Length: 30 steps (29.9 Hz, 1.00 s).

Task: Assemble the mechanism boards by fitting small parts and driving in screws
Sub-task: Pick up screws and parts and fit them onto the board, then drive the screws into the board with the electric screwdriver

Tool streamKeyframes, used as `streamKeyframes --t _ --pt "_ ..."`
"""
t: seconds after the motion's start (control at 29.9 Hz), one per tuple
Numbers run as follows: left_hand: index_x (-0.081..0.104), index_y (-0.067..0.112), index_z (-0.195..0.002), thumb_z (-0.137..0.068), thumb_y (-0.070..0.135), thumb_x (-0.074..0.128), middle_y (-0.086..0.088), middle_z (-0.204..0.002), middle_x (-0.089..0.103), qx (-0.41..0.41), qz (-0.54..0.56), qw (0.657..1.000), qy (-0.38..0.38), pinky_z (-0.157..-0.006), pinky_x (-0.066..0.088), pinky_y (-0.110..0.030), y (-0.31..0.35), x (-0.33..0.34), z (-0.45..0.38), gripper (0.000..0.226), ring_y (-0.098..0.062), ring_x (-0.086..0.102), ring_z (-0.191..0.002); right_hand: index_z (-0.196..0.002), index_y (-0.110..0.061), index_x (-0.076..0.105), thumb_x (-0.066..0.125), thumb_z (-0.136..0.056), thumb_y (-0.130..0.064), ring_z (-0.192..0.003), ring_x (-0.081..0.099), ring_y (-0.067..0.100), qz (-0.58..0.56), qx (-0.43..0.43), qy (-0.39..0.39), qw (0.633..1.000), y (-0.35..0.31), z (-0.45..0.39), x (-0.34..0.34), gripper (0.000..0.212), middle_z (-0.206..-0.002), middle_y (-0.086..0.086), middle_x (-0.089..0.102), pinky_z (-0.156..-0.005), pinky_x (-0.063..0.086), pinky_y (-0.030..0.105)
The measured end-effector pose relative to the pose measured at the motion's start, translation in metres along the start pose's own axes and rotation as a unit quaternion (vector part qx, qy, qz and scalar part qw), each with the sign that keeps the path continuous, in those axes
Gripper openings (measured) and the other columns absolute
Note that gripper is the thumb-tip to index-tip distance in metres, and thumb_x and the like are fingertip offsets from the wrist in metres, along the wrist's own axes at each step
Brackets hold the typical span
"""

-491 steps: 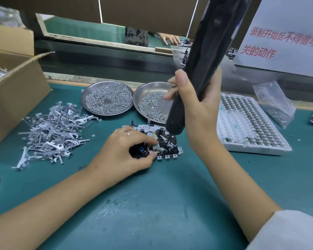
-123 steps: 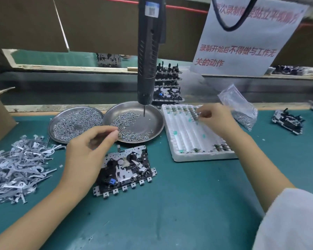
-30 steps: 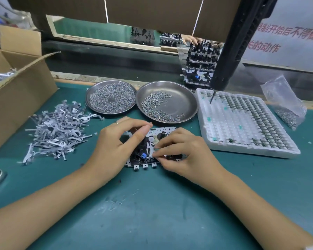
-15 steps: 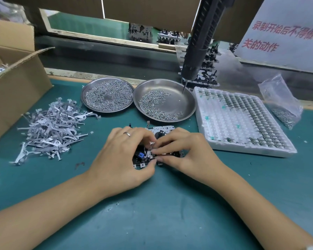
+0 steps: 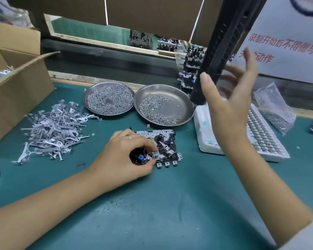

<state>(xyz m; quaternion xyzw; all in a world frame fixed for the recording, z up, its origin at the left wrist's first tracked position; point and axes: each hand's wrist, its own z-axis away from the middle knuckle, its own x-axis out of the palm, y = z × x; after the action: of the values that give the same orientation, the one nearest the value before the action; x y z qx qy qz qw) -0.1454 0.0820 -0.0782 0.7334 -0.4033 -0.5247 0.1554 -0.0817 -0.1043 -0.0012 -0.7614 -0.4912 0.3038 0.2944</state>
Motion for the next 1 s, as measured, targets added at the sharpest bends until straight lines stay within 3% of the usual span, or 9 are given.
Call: streamKeyframes --t 0.07,0.17,0.27,0.33,0.4,0.47,0.63,0.77,1.0 --pt "0.070 0.030 -0.084 -0.066 0.026 0.078 0.025 -0.075 0.063 -0.005 0.013 1.000 0.000 -0.087 0.036 -0.021 -0.001 0.000 -0.001 0.020 0.002 0.050 -0.088 -0.142 -0.008 0.024 0.066 -0.086 -0.028 -0.094 0.060 0.010 -0.032 0.001 -0.024 0.999 -0.012 -0.020 0.008 0.073 -0.105 0.000 0.059 -0.089 0.050 0.032" --pt "0.069 0.033 -0.083 -0.067 0.024 0.079 0.023 -0.088 0.064 -0.012 0.027 1.000 -0.001 -0.087 0.035 -0.019 -0.002 0.000 -0.001 0.022 0.000 0.050 -0.090 -0.136 -0.005 0.028 0.065 -0.087 -0.016 -0.068 0.059 0.014 -0.113 0.006 0.023 0.993 -0.023 -0.031 0.021 0.063 -0.087 0.002 0.057 -0.066 0.052 0.027" --pt "0.069 0.034 -0.083 -0.065 0.025 0.079 0.022 -0.079 0.066 -0.016 0.034 0.999 -0.004 -0.087 0.036 -0.021 -0.001 0.000 -0.001 0.022 -0.002 0.051 -0.089 -0.133 -0.005 0.028 0.061 -0.087 -0.006 -0.050 0.051 0.021 -0.206 0.017 0.012 0.978 -0.028 -0.025 0.030 0.056 -0.080 0.014 0.052 -0.049 0.047 0.027" --pt "0.069 0.033 -0.083 -0.064 0.027 0.077 0.024 -0.077 0.065 -0.017 0.033 0.999 -0.003 -0.087 0.036 -0.021 0.000 0.000 -0.001 0.021 -0.002 0.051 -0.088 -0.120 -0.004 0.036 0.060 -0.085 -0.004 -0.044 0.048 0.021 -0.266 0.029 -0.012 0.964 -0.032 -0.014 0.037 0.042 -0.072 0.015 0.050 -0.045 0.043 0.026" --pt "0.071 0.029 -0.083 -0.065 0.020 0.082 0.023 -0.076 0.064 -0.016 0.034 0.999 -0.002 -0.088 0.036 -0.023 0.000 0.000 -0.001 0.023 -0.004 0.051 -0.087 -0.101 -0.008 0.041 0.059 -0.085 -0.005 -0.040 0.047 0.022 -0.300 0.036 -0.034 0.953 -0.032 0.002 0.043 0.025 -0.063 0.010 0.049 -0.043 0.041 0.025" --pt "0.070 0.029 -0.082 -0.066 0.013 0.084 0.022 -0.075 0.063 -0.016 0.034 0.999 -0.003 -0.089 0.036 -0.025 -0.001 0.001 -0.001 0.027 -0.005 0.051 -0.086 -0.092 -0.011 0.039 0.059 -0.086 -0.005 -0.037 0.045 0.022 -0.325 0.042 -0.044 0.944 -0.031 0.018 0.048 0.021 -0.056 0.006 0.047 -0.042 0.039 0.024" --pt "0.053 0.046 -0.075 -0.064 0.015 0.084 0.027 -0.070 0.056 -0.012 0.027 1.000 0.006 -0.087 0.033 -0.020 0.001 0.001 -0.002 0.046 -0.001 0.048 -0.085 -0.090 -0.016 0.039 0.058 -0.084 -0.008 -0.037 0.043 0.020 -0.351 0.056 -0.049 0.933 -0.028 0.038 0.053 0.021 -0.055 0.001 0.048 -0.044 0.038 0.024" --pt "0.050 0.048 -0.074 -0.062 0.029 0.072 0.027 -0.068 0.054 -0.006 0.031 1.000 0.004 -0.086 0.034 -0.019 0.002 0.001 -0.002 0.032 -0.003 0.047 -0.081 -0.088 -0.016 0.039 0.060 -0.081 -0.014 -0.036 0.044 0.021 -0.347 0.050 -0.050 0.935 -0.028 0.040 0.055 0.022 -0.055 0.001 0.048 -0.045 0.039 0.023" --pt "0.053 0.045 -0.076 -0.062 0.030 0.071 0.029 -0.068 0.054 0.002 0.032 0.999 0.004 -0.089 0.035 -0.022 -0.001 0.002 -0.002 0.028 -0.007 0.049 -0.081 -0.088 -0.019 0.040 0.060 -0.081 -0.015 -0.036 0.044 0.021 -0.348 0.051 -0.049 0.935 -0.027 0.041 0.056 0.021 -0.055 0.001 0.049 -0.044 0.039 0.024"
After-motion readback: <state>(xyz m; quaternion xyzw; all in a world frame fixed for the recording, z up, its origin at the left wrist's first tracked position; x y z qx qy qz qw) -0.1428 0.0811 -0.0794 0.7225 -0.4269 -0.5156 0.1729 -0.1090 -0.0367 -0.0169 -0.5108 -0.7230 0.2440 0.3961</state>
